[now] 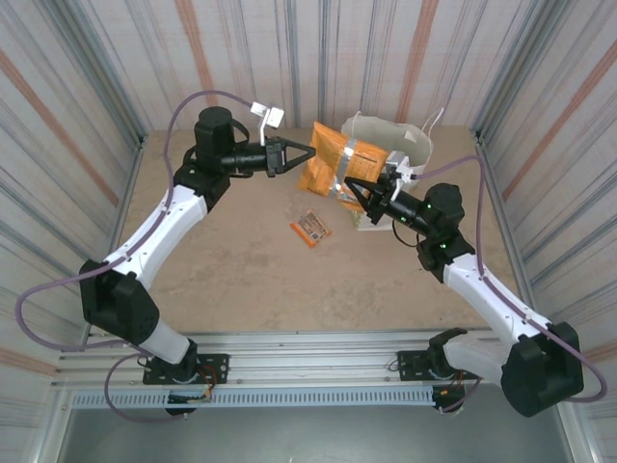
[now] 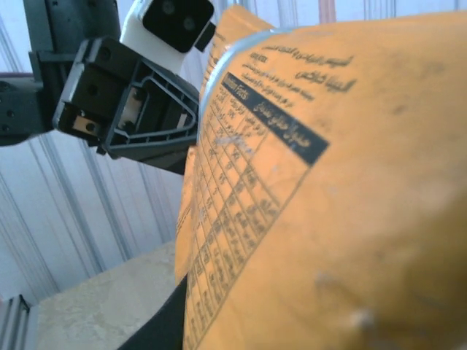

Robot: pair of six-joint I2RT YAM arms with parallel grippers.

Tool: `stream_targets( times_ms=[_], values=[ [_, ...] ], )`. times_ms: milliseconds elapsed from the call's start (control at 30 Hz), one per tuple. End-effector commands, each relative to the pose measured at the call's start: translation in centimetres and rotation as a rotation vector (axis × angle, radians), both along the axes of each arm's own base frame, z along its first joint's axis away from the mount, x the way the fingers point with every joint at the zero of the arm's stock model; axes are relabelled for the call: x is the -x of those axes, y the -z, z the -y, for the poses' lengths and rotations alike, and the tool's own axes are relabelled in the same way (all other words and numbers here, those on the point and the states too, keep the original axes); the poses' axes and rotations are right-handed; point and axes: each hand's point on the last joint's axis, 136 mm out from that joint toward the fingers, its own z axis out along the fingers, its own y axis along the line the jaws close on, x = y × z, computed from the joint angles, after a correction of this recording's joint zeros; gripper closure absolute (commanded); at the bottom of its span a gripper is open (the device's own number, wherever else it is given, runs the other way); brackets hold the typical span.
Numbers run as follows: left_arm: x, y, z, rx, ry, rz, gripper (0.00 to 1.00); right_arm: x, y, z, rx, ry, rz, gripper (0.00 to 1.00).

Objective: Place the snacks into the paper bag

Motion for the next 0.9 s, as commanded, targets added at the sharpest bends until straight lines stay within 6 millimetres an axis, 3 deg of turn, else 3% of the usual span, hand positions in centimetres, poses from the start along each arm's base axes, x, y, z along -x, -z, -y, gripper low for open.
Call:
stream_targets(
  times_ms=[0, 133, 267, 400, 567, 667, 867],
  values=[
    [-0.7, -0.8, 0.7, -0.009, -0.029, 0.036, 0.97, 0.2, -2.0, 1.4, 0.022, 0.081, 0.04, 0.9],
    [-1.6, -0.3, 1.6, -0.046, -0.07, 0.04, 0.83, 0.5, -4.0, 3.8, 0.051, 0.21, 0.063, 0.99],
    [-2.4, 0.3, 3.0, -0.092, -0.094, 0.046, 0.59, 0.9, -6.9, 6.4, 0.065, 0.318, 0.102, 1.0],
    [-3.3, 0.9, 4.8, -0.12, -0.104, 0.038, 0.46, 0.7, -9.9, 9.6, 0.071, 0.468, 0.121, 1.0],
    [-5.0, 2.4, 6.8, -0.157, -0.127, 0.011, 0.41, -1.2, -11.9, 13.0, 0.086, 0.642, 0.055, 1.0],
    [-6.2, 3.2, 7.7, -0.165, -0.145, -0.01, 0.4, -2.8, -12.2, 13.5, 0.108, 0.677, 0.021, 0.99],
    [-9.0, 4.7, 8.7, -0.187, -0.2, -0.043, 0.4, -7.1, -10.1, 12.9, 0.175, 0.678, -0.079, 0.99]
  ],
)
